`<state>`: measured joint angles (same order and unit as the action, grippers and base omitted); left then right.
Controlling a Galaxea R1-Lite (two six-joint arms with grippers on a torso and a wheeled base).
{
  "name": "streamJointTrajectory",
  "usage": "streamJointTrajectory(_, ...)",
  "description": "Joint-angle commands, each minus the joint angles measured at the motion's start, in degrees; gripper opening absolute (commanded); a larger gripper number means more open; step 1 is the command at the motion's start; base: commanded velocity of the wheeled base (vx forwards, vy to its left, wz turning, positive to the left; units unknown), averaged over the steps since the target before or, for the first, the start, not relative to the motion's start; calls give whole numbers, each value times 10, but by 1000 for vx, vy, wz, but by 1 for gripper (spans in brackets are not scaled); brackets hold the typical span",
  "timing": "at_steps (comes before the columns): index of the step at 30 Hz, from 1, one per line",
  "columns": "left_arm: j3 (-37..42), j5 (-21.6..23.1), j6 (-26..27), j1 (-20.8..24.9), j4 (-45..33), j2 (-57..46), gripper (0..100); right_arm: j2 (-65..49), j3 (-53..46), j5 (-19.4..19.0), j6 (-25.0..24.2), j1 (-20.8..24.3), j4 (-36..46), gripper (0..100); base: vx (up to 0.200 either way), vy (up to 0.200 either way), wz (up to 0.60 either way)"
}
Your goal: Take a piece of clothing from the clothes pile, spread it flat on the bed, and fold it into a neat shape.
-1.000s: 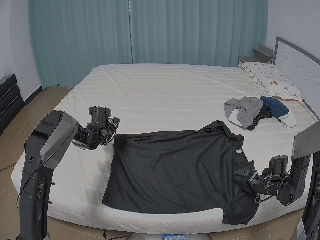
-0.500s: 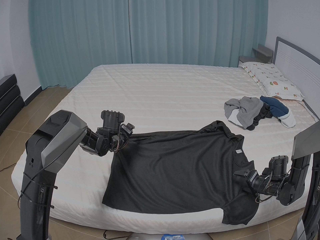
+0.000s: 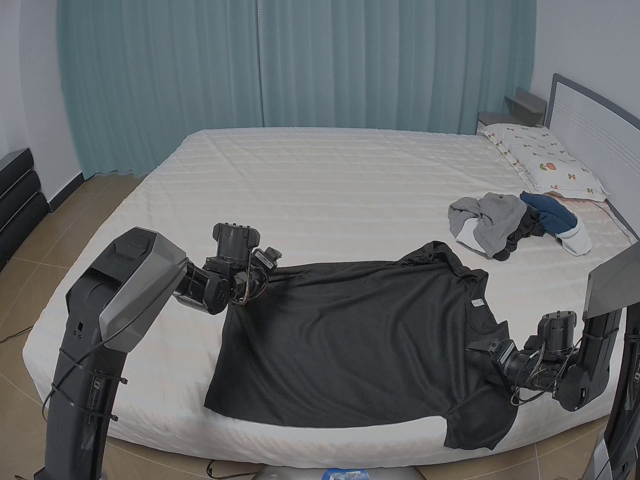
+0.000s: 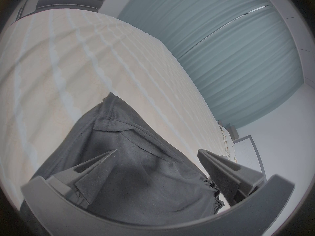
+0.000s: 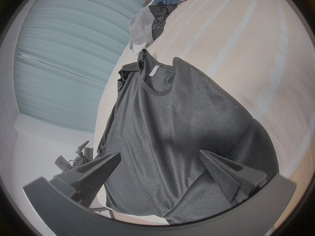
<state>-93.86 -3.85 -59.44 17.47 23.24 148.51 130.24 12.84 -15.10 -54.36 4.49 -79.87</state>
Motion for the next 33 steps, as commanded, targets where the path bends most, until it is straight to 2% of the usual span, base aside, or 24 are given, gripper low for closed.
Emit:
streamJointTrajectory(1,-37,0,1,-9,-4,35,100,0,0,0,0,1,0,100,0,0,0)
streamJointTrajectory(9,-106,-15,5,-24,-5,78,100,0,1,0,0,0,-1,100,0,0,0)
streamJointTrajectory(15,-157,-54,3,-45,3,95,100,0,1,0,0,0,-1,100,0,0,0)
streamJointTrajectory(16,-192,-70,5,-53,3,115,100,0,1,0,0,0,-1,100,0,0,0)
streamJointTrajectory(18,-207,-81,5,-60,4,122,100,0,1,0,0,0,-1,100,0,0,0)
streamJointTrajectory(21,-207,-81,0,-63,13,120,100,0,1,0,0,0,-1,100,0,0,0)
streamJointTrajectory(25,-207,-84,2,-63,66,125,100,0,0,0,0,0,-1,100,0,0,0)
streamJointTrajectory(29,-207,-86,1,-65,67,120,100,0,1,0,-1,0,-1,100,0,0,0)
streamJointTrajectory(32,-187,-86,0,-69,66,112,100,0,1,0,0,0,-1,100,0,0,0)
streamJointTrajectory(33,-158,-85,-3,-74,66,92,100,-3,2,0,0,-3,-2,100,0,0,0)
